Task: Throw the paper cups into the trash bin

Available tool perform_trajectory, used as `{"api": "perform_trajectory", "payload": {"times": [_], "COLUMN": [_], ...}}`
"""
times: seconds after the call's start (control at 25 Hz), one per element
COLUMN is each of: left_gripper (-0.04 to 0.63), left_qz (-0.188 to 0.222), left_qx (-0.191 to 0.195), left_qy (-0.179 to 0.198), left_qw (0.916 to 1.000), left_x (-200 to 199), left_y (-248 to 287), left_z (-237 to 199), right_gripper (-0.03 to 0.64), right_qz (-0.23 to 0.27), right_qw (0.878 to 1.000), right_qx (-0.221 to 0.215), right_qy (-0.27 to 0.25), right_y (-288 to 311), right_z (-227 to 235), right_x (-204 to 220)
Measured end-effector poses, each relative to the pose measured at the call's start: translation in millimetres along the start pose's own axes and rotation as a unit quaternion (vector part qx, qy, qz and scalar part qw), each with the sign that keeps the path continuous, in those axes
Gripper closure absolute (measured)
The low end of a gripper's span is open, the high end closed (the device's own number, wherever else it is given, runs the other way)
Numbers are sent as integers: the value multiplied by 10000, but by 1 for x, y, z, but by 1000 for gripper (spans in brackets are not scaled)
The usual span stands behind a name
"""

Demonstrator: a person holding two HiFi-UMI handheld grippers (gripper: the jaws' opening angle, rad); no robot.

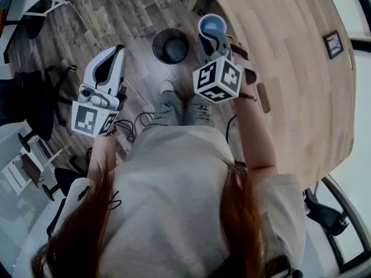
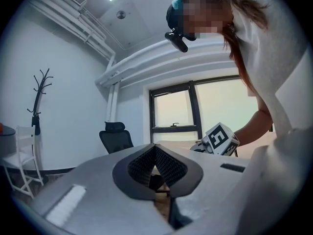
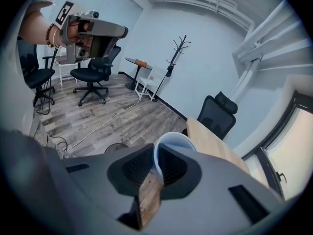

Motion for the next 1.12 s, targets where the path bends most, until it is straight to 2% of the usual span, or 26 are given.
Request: {"api": "perform_trajectory", "payload": {"times": [0.36, 0.68, 1.12], "left_gripper": [592, 592, 592], "left_qz": [-186, -399, -595], "left_qx": [-72, -341, -435], "left_qy": [-228, -561, -621], "left_qw": [9995, 9970, 9953], "left_x": [54, 106, 166], "left_y": [-10, -19, -22], "left_z": [-21, -30, -40], "right_gripper": [578, 578, 578], "right_qz": [-102, -237, -508], "right_qw": [9981, 9948, 9920], "right_qx": [-586, -960, -1142], "right_qy": [-160, -227, -194], "right_y": [71, 128, 200], "right_z": [-53, -93, -127], "right_x": [-4, 5, 39]}}
Point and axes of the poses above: the fingertips, and each gripper's own axes: y forward along the fingers, z to its right, x out of its underside, the point moved 5 cm from there along -y, backward along the fingers, and after that the axes turned 13 degrees about y, right-handed, at the moved point
